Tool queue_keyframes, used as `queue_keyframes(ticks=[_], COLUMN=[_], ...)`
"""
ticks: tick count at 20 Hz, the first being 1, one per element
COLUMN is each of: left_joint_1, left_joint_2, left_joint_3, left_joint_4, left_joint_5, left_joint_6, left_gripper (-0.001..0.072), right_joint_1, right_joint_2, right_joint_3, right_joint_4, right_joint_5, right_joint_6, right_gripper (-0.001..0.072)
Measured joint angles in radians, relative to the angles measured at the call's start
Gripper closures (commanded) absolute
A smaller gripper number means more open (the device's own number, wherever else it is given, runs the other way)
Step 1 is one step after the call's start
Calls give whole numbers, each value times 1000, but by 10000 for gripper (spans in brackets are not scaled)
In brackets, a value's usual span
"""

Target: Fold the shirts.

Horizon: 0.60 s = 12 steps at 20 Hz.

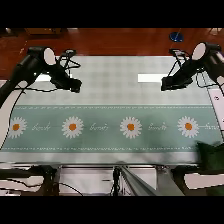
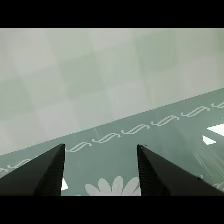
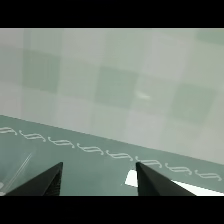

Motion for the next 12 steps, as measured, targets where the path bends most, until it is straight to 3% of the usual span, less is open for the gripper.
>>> queue_keyframes(ticks=[12], left_joint_1=[0], left_joint_2=[0], left_joint_3=[0], left_joint_4=[4], left_joint_5=[-3], left_joint_6=[-4], left_gripper=[157], right_joint_1=[1], right_joint_2=[0], right_joint_3=[0], right_joint_4=[0], right_joint_5=[7], right_joint_6=[6], right_gripper=[204])
